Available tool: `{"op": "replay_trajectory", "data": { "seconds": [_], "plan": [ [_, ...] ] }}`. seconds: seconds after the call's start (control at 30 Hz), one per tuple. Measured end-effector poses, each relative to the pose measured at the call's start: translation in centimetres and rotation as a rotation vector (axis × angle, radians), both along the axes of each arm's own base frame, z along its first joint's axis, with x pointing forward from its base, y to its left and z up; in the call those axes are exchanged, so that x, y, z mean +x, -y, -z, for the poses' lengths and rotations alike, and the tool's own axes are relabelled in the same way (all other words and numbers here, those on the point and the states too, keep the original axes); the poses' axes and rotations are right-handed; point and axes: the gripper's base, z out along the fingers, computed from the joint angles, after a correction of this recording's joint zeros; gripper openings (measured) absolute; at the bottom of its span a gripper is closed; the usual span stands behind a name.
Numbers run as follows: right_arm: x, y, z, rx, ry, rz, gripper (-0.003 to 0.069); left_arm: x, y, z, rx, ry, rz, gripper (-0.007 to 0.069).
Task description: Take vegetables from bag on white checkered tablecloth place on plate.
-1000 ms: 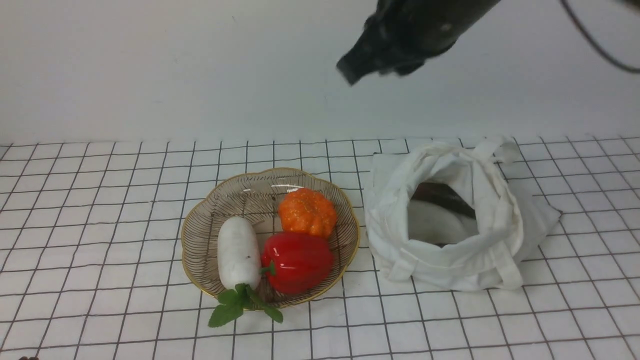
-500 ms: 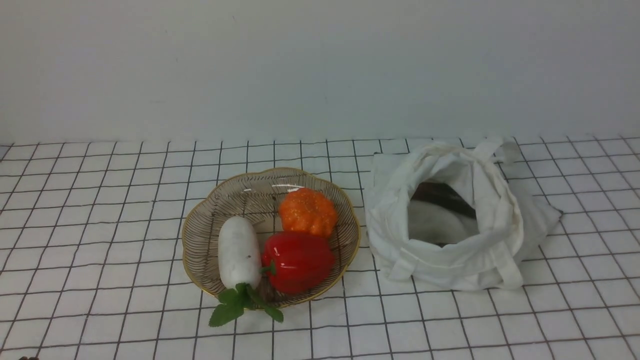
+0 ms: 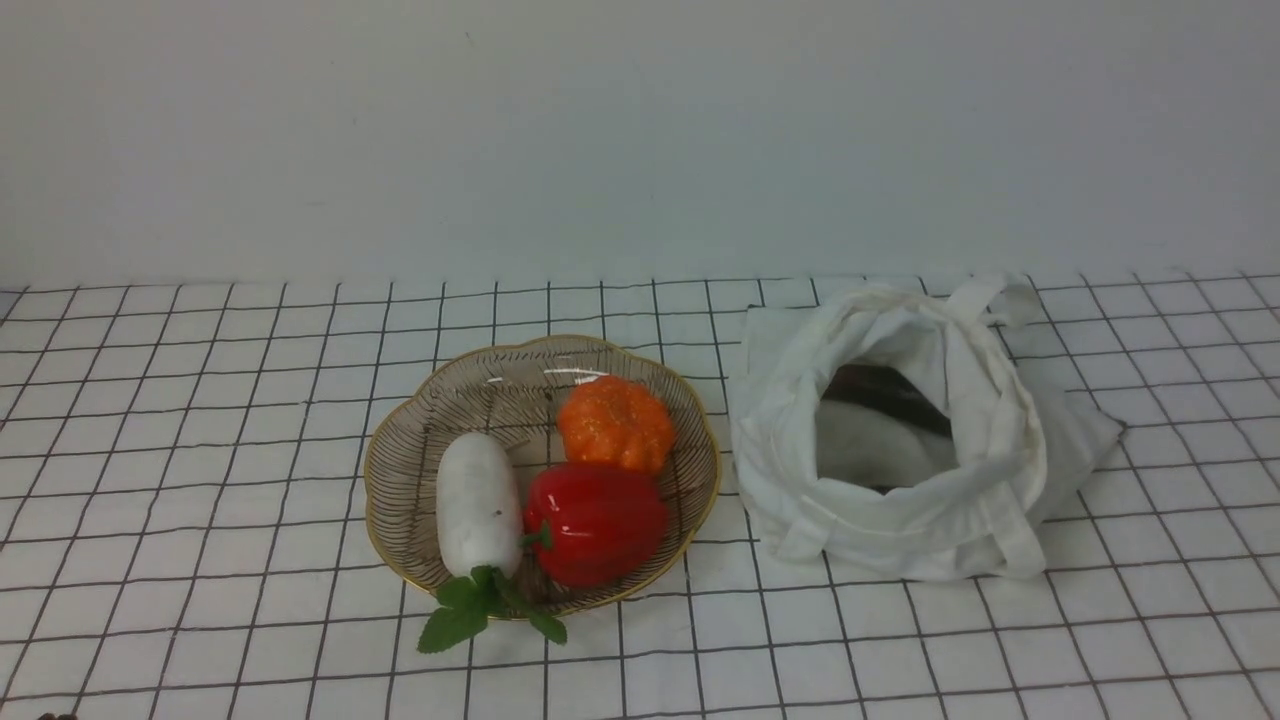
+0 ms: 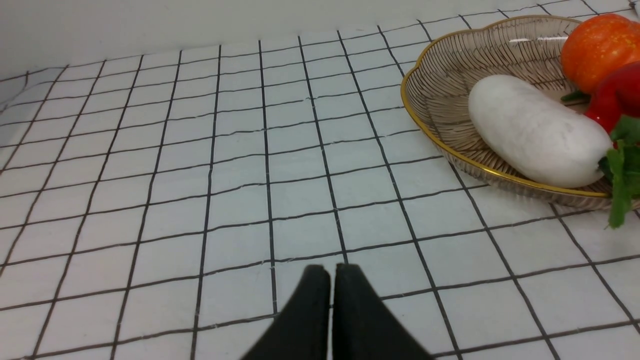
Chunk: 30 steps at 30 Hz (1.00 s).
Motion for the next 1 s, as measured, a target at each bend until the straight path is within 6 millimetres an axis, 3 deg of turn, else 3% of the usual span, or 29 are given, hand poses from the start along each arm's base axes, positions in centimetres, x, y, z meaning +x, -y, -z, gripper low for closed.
{"op": "replay_trajectory", "data": {
  "seconds": [0.13,0.3,0.67,1.0],
  "plan": [
    [1.3,-1.1,2.6,-0.045,-0.067,-0.001,-0.0014,0.0,0.0,0.0,0.000,0.000,0.000,-0.0008],
    [1.9,-1.7,3.8,-0.066,-0.104,-0.010,-0.0014,0.0,0.0,0.0,0.000,0.000,0.000,-0.0008],
    [1.5,-2.7,3.3,0.022,-0.046,-0.141,-0.0014,0.0,0.0,0.0,0.000,0.000,0.000,-0.0008],
    [1.7,-4.5,4.7,-0.081,0.066,-0.242,-0.0014,0.0,0.0,0.0,0.000,0.000,0.000,-0.0008]
  ]
}}
